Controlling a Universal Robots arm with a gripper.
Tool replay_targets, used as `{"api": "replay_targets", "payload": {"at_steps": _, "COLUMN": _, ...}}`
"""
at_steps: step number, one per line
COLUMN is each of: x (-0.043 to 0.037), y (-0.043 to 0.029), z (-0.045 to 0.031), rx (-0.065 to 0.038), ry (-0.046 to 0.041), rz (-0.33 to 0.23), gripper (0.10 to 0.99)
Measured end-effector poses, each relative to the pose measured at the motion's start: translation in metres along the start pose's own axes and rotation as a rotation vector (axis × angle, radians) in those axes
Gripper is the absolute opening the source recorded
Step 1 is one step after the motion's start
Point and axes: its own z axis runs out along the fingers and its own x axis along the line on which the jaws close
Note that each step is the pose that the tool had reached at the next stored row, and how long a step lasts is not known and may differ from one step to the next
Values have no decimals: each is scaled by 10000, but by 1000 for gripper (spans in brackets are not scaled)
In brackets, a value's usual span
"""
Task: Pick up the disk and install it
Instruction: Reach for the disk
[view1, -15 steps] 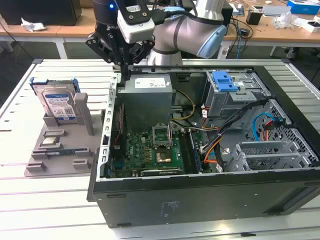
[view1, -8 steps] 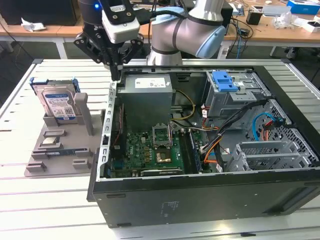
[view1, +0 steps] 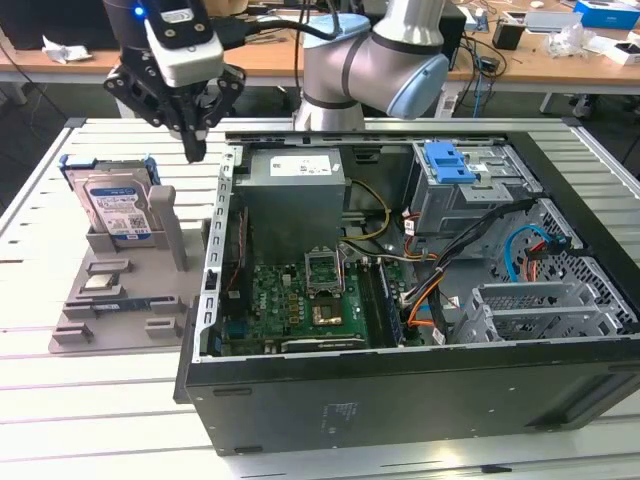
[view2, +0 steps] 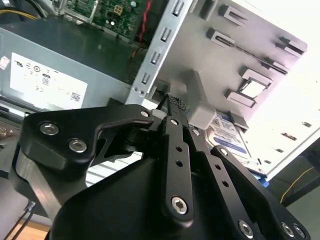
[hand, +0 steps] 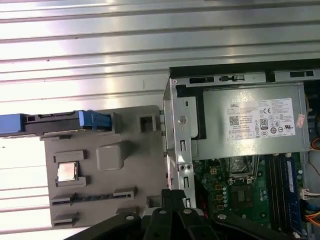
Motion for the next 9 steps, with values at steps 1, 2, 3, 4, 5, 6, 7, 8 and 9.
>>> {"api": "replay_targets", "payload": {"at_steps": 1, "x": 33, "y": -3, "z": -1, "rx": 0, "ry": 1, "rz": -1, "gripper": 102}}
{"api": "replay_targets", "payload": {"at_steps": 2, "x": 66, "y": -5, "z": -1, "rx": -1, "ry": -1, "rz": -2, "gripper": 102}}
{"api": "replay_targets", "payload": {"at_steps": 3, "x": 99, "y": -8, "z": -3, "rx": -1, "ry": 0, "rz": -2, "gripper": 102}}
{"api": "replay_targets", "payload": {"at_steps": 4, "x": 131, "y": -10, "z": -4, "rx": 0, "ry": 0, "rz": 0, "gripper": 102}}
{"api": "replay_targets", "payload": {"at_steps": 5, "x": 167, "y": -12, "z": -4, "rx": 0, "ry": 0, "rz": 1, "gripper": 102}}
{"api": "replay_targets", "payload": {"at_steps": 6, "x": 198, "y": -15, "z": -5, "rx": 0, "ry": 0, "rz": -1, "gripper": 102}}
{"api": "replay_targets", "payload": {"at_steps": 7, "x": 279, "y": -21, "z": -8, "rx": 0, "ry": 0, "rz": -2, "gripper": 102}}
{"api": "replay_targets", "payload": {"at_steps": 8, "x": 312, "y": -24, "z": -8, "rx": 0, "ry": 0, "rz": -1, "gripper": 102}}
{"api": "replay_targets", "payload": {"at_steps": 9, "x": 346, "y": -26, "z": -9, "rx": -1, "ry": 0, "rz": 0, "gripper": 102}}
